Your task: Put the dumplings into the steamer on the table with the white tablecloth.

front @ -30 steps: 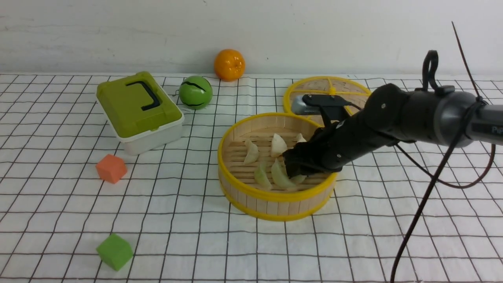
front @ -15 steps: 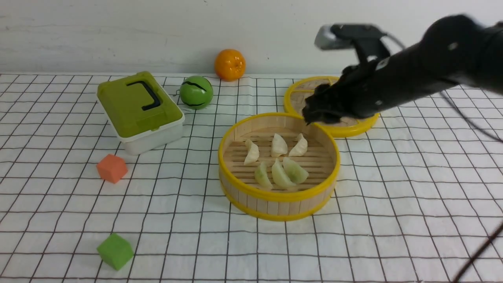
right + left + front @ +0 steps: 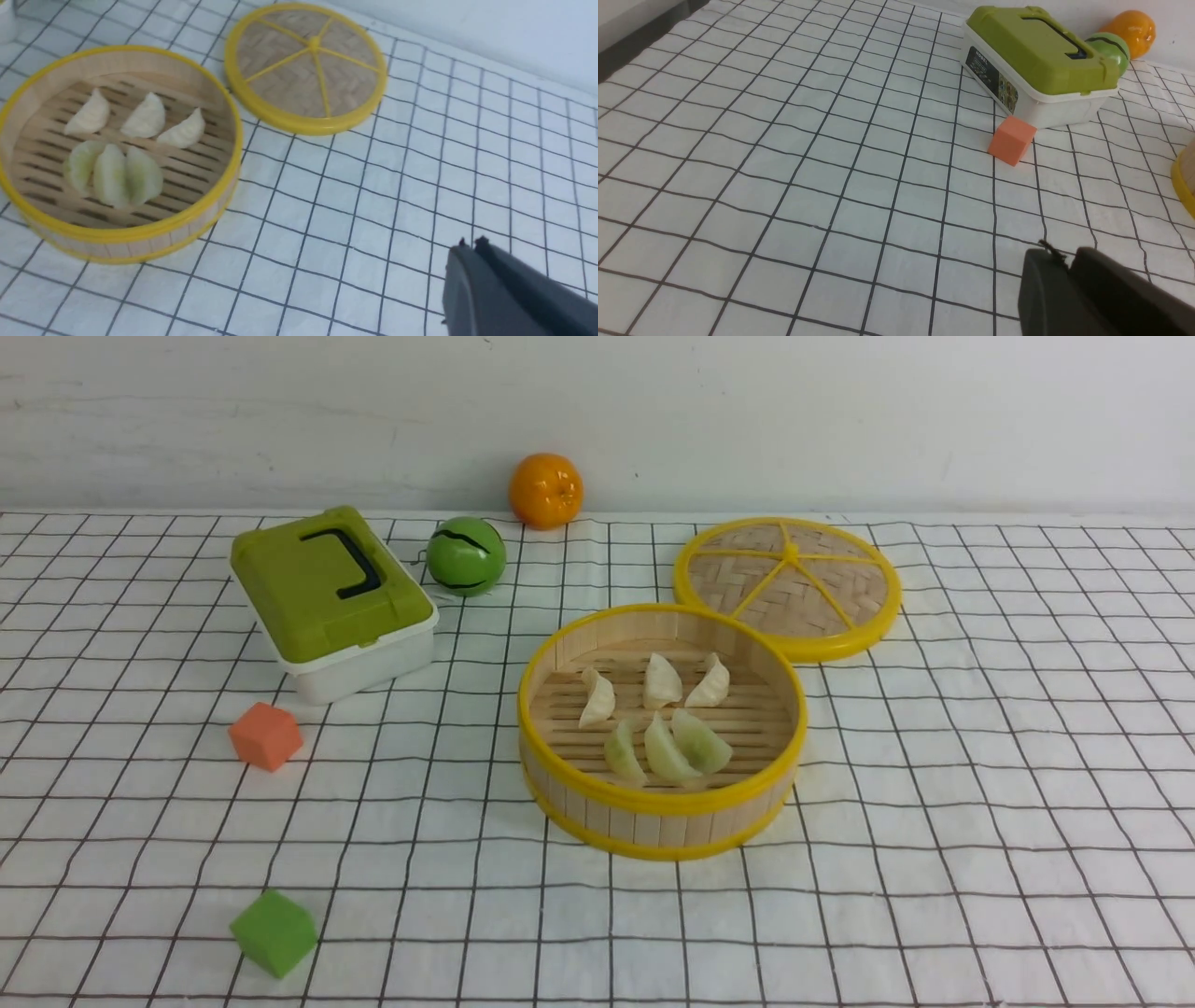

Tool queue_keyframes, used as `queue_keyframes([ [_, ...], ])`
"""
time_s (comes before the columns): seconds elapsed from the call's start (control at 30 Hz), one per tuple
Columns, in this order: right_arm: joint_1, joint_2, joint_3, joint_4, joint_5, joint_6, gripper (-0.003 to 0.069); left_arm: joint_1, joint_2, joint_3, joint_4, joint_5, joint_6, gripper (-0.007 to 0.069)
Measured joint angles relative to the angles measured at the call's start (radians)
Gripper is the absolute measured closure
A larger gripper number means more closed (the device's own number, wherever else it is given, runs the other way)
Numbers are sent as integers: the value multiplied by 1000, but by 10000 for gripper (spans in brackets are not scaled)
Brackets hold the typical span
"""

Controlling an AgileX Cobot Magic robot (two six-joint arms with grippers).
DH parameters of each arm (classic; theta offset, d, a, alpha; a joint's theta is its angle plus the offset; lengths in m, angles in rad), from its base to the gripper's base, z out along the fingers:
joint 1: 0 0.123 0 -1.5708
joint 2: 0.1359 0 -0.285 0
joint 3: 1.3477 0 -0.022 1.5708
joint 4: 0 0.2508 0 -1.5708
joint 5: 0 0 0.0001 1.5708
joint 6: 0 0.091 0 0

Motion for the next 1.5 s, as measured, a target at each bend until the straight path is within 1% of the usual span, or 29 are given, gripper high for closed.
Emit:
queue_keyframes([
  [0.03,0,-79,116,-21,-67,32,680,0,0,0,0,0,0,551],
  [0.1,0,-201,273,-37,-178,80,678,0,0,0,0,0,0,549],
  [0.13,0,-255,341,-40,-221,94,678,0,0,0,0,0,0,547],
  [0.17,0,-276,354,-42,-229,97,678,0,0,0,0,0,0,547],
  [0.2,0,-357,453,-43,-285,113,676,0,0,0,0,0,0,544],
  [0.23,0,-357,465,-43,-291,114,676,0,0,0,0,0,0,544],
  [0.33,0,-507,639,-51,-347,125,674,0,0,0,0,0,0,539],
  [0.47,0,-623,796,-51,-352,133,673,0,0,0,0,0,0,534],
  [0.6,0,-680,941,-52,-354,134,670,0,0,0,0,0,0,532],
  [0.77,0,-687,1019,-53,-351,134,669,0,0,0,0,0,0,532],
  [0.9,-5,-704,1032,-56,-414,134,665,0,0,0,0,0,0,531],
  [0.93,-29,-731,1044,-56,-475,134,663,0,0,0,0,1,0,531],
  [1.0,-49,-751,1052,-45,-519,134,662,0,0,0,0,1,0,531],
  [1.07,-116,-798,1055,30,-579,133,661,0,0,0,0,1,0,528],
  [1.13,-145,-817,1056,66,-595,124,659,0,0,0,0,1,0,526],
  [1.17,-186,-846,1056,109,-604,93,659,0,0,0,0,1,0,524],
  [1.23,-231,-879,1057,143,-602,53,657,0,0,0,0,1,0,521],
  [1.27,-269,-910,1057,163,-592,-5,655,0,0,0,0,1,0,520],
  [1.33,-290,-921,1057,174,-578,-53,654,0,0,0,0,1,0,519],
  [1.37,-307,-927,1057,197,-553,-117,652,0,0,0,0,1,0,517],
  [1.4,-311,-927,1057,216,-531,-156,650,0,0,0,0,1,0,515],
  [1.5,-311,-927,1057,250,-486,-204,648,0,0,0,0,2,0,513],
])
